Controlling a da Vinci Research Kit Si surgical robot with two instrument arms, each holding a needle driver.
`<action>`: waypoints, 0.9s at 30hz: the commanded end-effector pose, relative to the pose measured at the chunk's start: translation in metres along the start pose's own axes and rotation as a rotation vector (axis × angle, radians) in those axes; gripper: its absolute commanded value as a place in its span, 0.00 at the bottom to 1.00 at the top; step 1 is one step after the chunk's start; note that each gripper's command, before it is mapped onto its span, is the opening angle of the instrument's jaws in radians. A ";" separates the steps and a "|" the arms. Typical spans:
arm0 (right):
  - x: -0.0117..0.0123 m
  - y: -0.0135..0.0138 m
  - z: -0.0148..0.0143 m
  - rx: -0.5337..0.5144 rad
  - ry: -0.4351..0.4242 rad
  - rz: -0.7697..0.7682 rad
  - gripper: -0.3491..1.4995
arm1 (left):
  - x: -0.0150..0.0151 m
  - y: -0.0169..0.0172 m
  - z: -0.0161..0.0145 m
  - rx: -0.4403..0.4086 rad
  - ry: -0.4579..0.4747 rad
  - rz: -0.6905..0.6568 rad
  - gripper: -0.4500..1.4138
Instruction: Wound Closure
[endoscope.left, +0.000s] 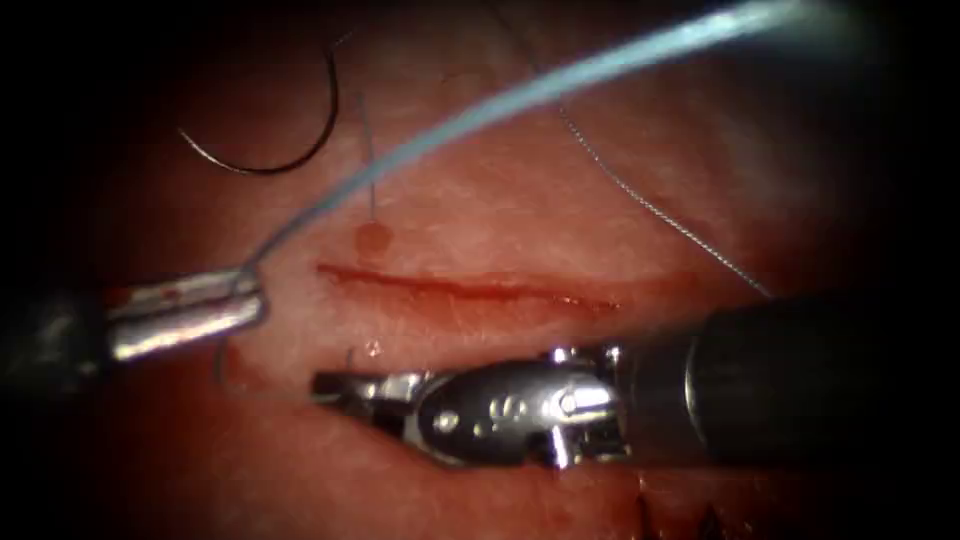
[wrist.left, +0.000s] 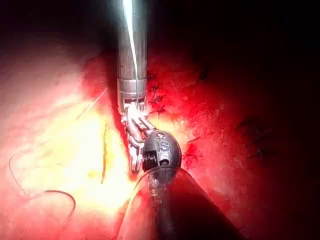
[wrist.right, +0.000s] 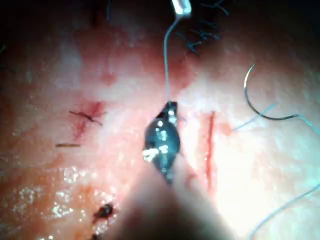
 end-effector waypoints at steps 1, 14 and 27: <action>-0.0004 -0.0008 0.0001 0.002 0.004 0.011 0.00 | -0.0016 0.0002 -0.0001 -0.005 0.020 -0.019 0.00; 0.0006 -0.0006 -0.0036 0.076 -0.034 0.143 0.89 | -0.0064 -0.0017 0.0024 -0.084 0.245 -0.121 0.00; 0.0077 -0.0015 -0.0046 0.091 -0.073 0.449 0.83 | -0.0065 0.0011 0.0044 -0.135 0.306 -0.158 0.00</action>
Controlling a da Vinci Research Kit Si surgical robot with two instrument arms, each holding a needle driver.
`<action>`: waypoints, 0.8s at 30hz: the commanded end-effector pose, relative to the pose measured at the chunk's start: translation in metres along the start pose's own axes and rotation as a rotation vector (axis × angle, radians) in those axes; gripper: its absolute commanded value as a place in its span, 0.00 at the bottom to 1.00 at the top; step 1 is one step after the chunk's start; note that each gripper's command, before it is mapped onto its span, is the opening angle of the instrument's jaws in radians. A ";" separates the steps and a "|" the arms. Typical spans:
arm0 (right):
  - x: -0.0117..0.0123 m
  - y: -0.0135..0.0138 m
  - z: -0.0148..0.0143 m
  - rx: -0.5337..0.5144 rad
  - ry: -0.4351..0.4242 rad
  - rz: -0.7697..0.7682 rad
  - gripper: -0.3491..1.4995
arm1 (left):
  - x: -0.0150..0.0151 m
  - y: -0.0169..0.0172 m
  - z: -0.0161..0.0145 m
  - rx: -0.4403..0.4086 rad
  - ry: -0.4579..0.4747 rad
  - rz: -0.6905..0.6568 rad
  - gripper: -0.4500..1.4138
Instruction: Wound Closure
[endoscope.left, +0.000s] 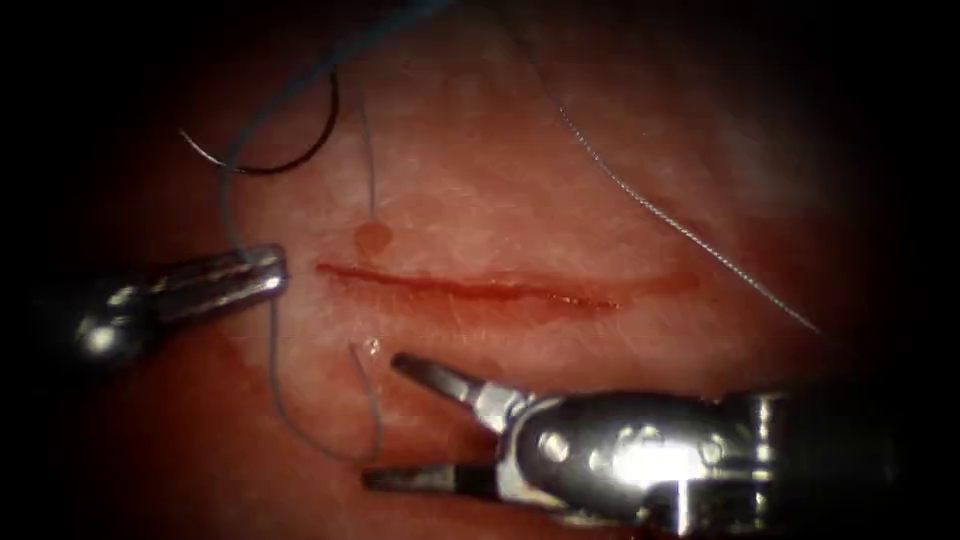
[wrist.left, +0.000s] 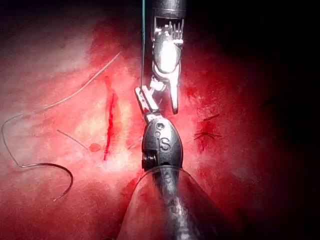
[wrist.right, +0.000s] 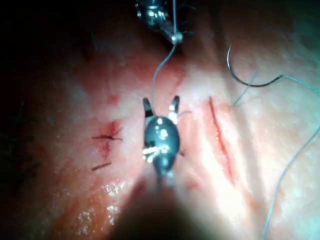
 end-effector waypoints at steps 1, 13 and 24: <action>0.0000 -0.0012 0.0022 0.018 0.005 0.029 0.82 | -0.0010 0.0011 -0.0001 -0.008 -0.001 -0.006 0.00; 0.0010 -0.0004 0.0041 0.108 0.090 0.153 0.77 | -0.0017 0.0016 0.0002 -0.047 0.008 -0.006 0.00; 0.0027 -0.0004 0.0027 0.115 0.124 0.169 0.55 | -0.0023 0.0018 0.0001 -0.067 0.000 -0.003 0.00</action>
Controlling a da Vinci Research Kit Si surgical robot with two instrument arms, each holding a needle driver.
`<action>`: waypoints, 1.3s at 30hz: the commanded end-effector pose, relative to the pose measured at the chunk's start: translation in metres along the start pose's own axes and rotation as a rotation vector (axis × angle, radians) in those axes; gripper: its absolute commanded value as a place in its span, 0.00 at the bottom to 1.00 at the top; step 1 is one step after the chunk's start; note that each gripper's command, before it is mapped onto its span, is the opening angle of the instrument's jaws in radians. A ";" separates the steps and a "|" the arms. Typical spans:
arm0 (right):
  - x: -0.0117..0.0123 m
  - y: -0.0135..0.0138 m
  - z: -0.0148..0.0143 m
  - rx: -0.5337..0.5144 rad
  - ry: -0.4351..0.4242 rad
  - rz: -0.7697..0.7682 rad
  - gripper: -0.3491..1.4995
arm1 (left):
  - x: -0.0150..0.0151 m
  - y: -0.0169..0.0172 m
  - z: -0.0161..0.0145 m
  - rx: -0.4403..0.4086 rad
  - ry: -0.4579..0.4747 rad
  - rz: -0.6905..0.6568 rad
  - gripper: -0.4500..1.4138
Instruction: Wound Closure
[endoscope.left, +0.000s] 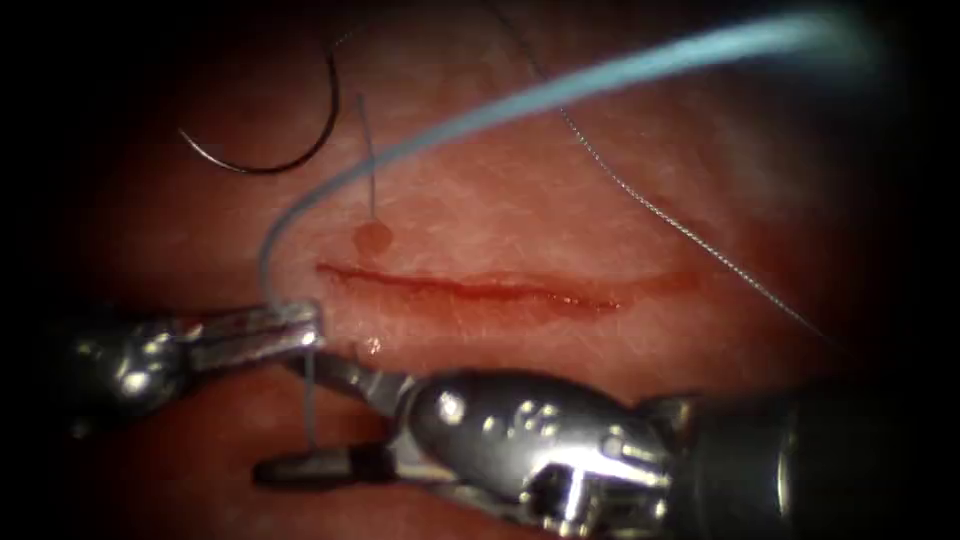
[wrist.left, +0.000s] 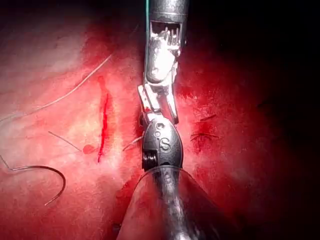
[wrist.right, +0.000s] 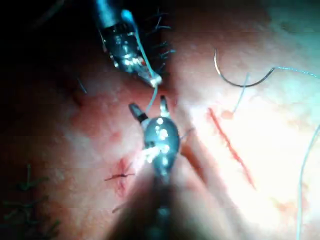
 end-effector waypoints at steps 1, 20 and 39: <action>-0.0005 -0.0006 0.0005 0.003 0.000 0.004 0.52 | -0.0010 0.0009 -0.0001 -0.002 -0.002 -0.004 0.00; -0.0011 0.0023 -0.0012 -0.067 0.006 -0.007 0.00 | -0.0003 0.0014 -0.0001 0.040 -0.017 -0.062 0.04; -0.0105 0.0088 0.0036 -0.164 -0.189 -0.111 0.00 | 0.0056 0.0005 0.0007 0.321 -0.365 -0.039 0.76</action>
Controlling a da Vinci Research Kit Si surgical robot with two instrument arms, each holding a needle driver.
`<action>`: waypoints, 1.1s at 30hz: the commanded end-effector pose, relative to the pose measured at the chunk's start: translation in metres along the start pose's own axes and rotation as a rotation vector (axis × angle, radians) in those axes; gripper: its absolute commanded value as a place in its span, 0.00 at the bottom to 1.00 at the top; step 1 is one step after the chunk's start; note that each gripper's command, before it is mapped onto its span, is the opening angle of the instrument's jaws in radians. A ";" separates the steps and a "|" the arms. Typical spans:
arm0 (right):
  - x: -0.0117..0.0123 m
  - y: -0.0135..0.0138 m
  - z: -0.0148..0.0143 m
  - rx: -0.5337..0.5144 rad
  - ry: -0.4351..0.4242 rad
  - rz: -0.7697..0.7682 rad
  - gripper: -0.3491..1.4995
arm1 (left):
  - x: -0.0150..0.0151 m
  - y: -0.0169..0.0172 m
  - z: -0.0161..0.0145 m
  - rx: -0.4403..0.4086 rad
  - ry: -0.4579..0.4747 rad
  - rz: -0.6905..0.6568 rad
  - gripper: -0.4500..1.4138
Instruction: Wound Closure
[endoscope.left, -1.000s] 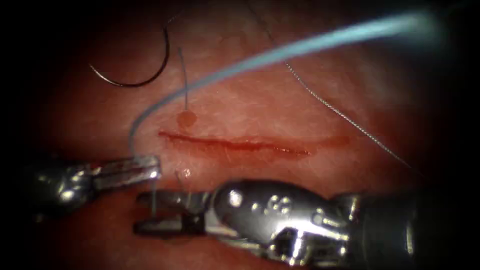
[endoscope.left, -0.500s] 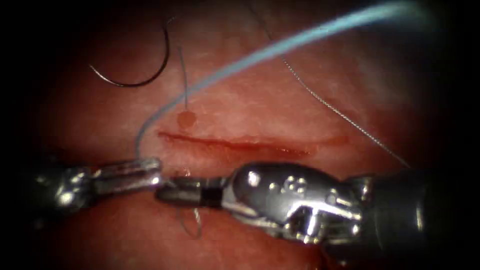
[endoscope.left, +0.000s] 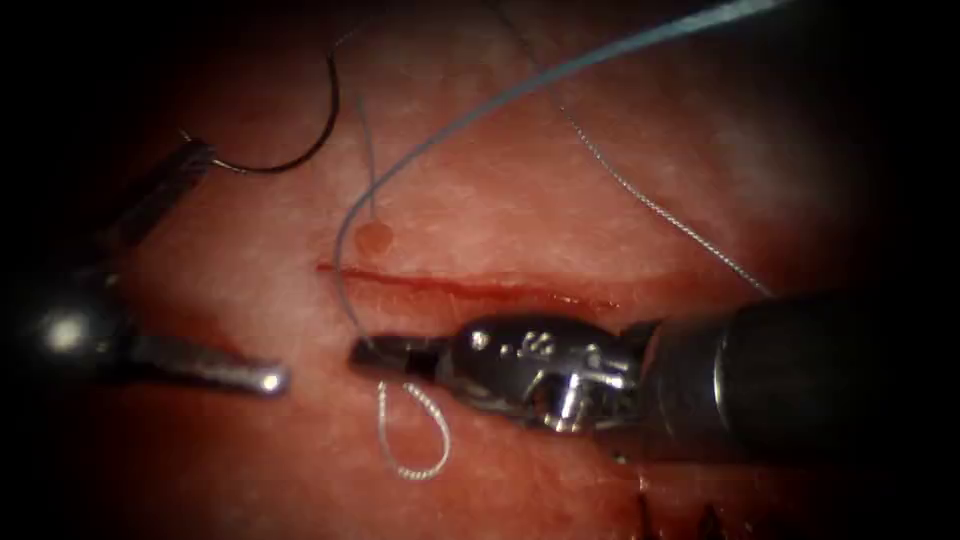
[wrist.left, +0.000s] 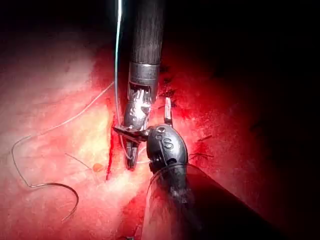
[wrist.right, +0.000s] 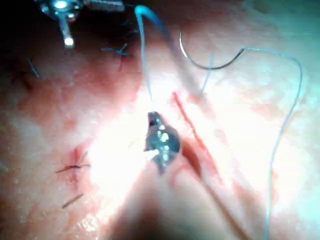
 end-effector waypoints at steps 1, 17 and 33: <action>-0.0010 -0.0006 0.0012 -0.002 -0.005 0.000 0.00 | -0.0008 0.0008 0.0002 0.003 -0.028 0.015 0.76; -0.0013 -0.0015 0.0021 -0.003 -0.016 -0.005 0.00 | 0.0001 0.0001 0.0063 0.084 -0.285 0.273 0.53; -0.0008 -0.0017 0.0009 0.010 -0.011 0.001 0.00 | -0.0001 0.0005 0.0053 0.024 -0.284 0.327 0.00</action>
